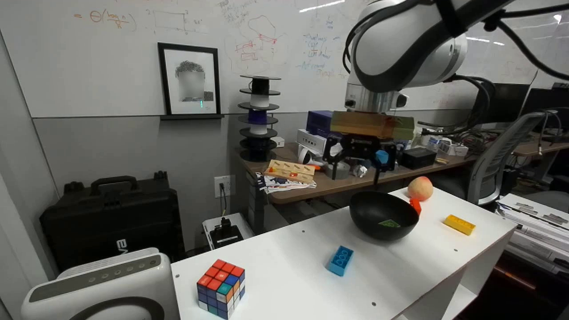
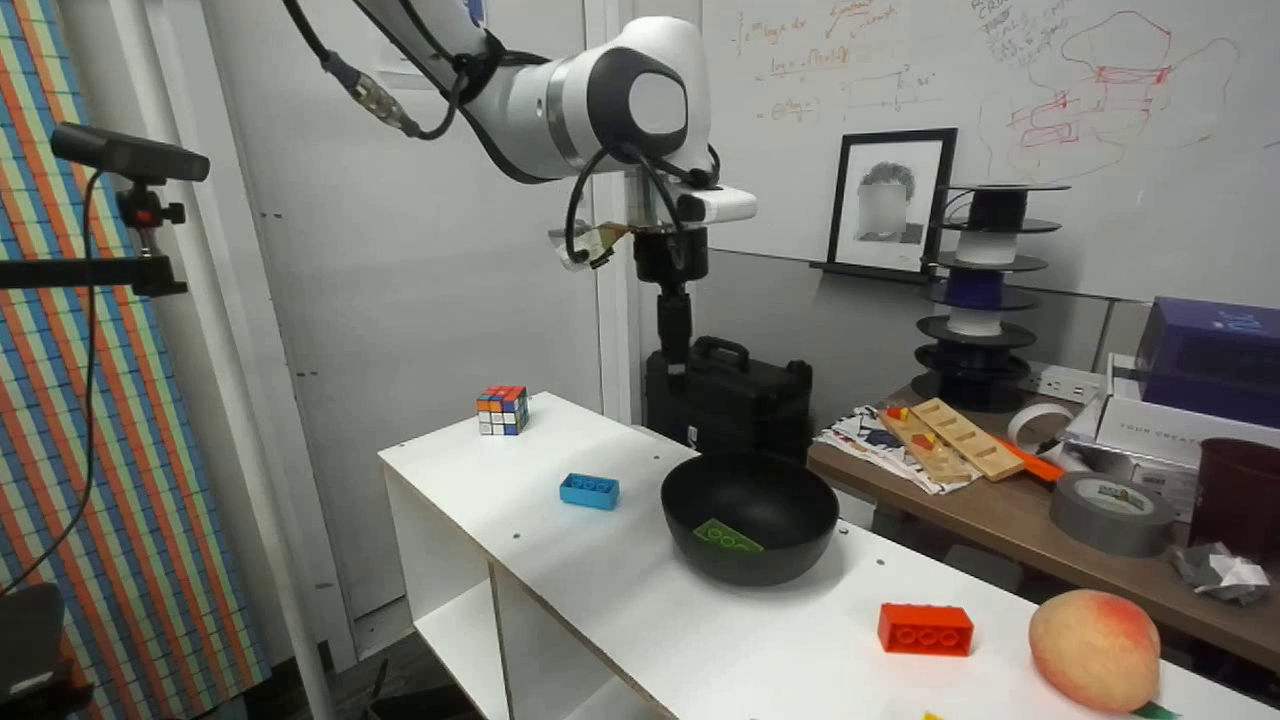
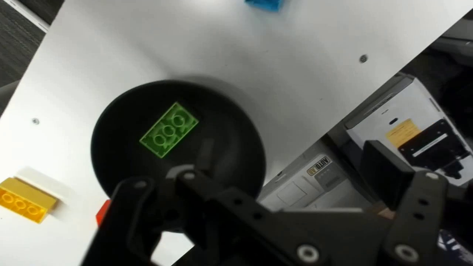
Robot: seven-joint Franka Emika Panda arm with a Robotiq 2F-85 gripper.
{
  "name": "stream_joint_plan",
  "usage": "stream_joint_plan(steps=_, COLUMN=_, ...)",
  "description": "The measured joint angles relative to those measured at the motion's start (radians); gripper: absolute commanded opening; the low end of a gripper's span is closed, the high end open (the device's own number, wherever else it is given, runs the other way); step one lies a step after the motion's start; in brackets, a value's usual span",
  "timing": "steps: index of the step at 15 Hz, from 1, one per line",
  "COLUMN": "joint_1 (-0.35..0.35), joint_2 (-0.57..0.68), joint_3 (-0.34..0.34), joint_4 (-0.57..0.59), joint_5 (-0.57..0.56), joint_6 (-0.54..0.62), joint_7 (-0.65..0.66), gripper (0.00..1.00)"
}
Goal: Put the green, blue, red and yellow building blocks inside the black bowl
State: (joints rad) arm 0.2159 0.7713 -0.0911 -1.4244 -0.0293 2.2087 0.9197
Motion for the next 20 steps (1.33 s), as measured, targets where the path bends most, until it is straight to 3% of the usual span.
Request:
stream_joint_plan(steps=5, joint_1=0.05, joint_2=0.0, joint_3=0.018, joint_4=-0.011, joint_5=0.02, joint_6=0.019, joint_7=0.178, gripper=1.0)
stream_joint_plan(steps=10, joint_1=0.05, joint_2=0.002, joint_3=0.022, joint_4=-0.046, joint_5=0.077, joint_6=0.021, joint_7=0.311, gripper=1.0)
stream_joint_plan(steps=20, joint_1=0.03, joint_2=0.006, joint_3=0.06, joint_4=-0.159, joint_5=0.094, joint_6=0.019, joint_7=0.29, gripper=1.0)
